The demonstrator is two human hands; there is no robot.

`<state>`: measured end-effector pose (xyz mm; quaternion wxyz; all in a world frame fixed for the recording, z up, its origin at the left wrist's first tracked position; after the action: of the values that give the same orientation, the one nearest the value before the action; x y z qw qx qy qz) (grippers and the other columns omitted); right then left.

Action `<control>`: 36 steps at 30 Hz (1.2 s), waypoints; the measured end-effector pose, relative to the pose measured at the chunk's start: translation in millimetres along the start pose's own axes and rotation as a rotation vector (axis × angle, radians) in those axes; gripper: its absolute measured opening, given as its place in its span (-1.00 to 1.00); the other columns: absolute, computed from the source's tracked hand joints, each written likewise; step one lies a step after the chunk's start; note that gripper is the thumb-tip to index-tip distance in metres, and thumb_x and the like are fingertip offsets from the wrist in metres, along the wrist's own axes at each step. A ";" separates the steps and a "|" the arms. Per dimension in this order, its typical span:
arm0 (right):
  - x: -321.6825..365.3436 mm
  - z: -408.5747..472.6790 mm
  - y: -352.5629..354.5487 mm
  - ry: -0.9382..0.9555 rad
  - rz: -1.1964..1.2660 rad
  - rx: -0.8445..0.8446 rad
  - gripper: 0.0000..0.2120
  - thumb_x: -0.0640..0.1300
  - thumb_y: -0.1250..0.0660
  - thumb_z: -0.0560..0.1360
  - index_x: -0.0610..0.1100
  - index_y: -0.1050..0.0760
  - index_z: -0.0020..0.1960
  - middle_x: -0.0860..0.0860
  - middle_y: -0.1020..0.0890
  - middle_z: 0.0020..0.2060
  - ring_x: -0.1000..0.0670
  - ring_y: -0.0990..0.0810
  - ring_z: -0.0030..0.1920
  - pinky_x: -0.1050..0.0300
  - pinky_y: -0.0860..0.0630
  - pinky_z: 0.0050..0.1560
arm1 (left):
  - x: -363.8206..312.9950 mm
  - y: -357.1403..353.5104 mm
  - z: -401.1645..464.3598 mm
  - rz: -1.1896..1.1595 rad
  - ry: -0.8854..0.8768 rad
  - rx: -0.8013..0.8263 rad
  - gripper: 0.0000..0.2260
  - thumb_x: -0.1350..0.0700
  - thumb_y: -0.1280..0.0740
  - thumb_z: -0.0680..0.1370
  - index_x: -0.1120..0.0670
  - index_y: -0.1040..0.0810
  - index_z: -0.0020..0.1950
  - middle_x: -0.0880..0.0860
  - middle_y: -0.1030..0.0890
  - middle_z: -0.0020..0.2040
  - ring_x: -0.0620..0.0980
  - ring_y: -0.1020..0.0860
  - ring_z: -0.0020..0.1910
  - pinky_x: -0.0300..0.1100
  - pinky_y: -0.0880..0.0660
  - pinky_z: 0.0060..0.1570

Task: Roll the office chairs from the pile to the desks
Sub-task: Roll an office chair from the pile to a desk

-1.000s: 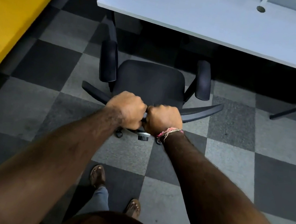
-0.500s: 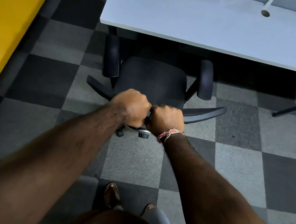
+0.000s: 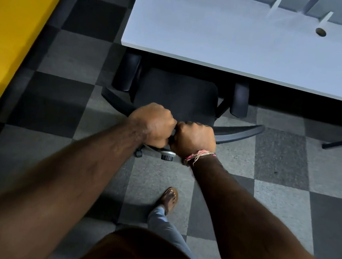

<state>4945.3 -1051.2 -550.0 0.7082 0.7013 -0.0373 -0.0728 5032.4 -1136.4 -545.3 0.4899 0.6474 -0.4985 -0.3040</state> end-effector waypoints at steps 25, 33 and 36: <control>21.4 -59.7 7.5 -0.017 -0.037 0.067 -0.70 0.20 -0.29 0.41 -0.02 -0.54 -0.25 0.01 -0.64 -0.33 -0.12 -0.63 -0.34 0.13 -0.36 -0.36 | -44.2 -15.9 -43.0 0.005 -0.005 -0.032 -0.76 -0.17 -0.32 0.48 -0.02 -0.61 -0.15 -0.01 -0.66 -0.18 0.06 -0.63 -0.18 -0.08 -0.48 -0.20; 29.2 -87.5 4.8 -0.112 -0.065 0.049 -0.75 0.14 -0.38 0.32 -0.04 -0.53 -0.33 0.02 -0.61 -0.41 -0.09 -0.61 -0.41 0.18 -0.29 -0.41 | -63.4 -13.6 -58.5 0.018 -0.067 -0.045 -0.78 -0.15 -0.30 0.52 -0.02 -0.55 -0.17 -0.01 -0.67 -0.17 0.05 -0.63 -0.18 -0.08 -0.47 -0.20; 20.3 -77.3 4.3 -0.102 -0.052 0.023 -0.76 0.13 -0.39 0.30 -0.04 -0.52 -0.36 0.02 -0.61 -0.43 -0.09 -0.61 -0.44 0.18 -0.30 -0.42 | -57.3 -7.9 -47.2 0.026 -0.079 -0.046 -0.75 -0.18 -0.31 0.50 -0.02 -0.57 -0.14 -0.01 -0.67 -0.15 0.06 -0.64 -0.16 -0.06 -0.53 -0.16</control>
<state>4977.5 -978.0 -547.7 0.6951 0.7055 -0.0559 -0.1261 5058.5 -1066.5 -542.4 0.4887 0.6169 -0.5185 -0.3343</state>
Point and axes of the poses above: each hand's wrist, its own z-axis towards the middle knuckle, its own y-axis out of the back of the hand, x = y × z, the point moved 3 cm from there along z, towards the middle knuckle
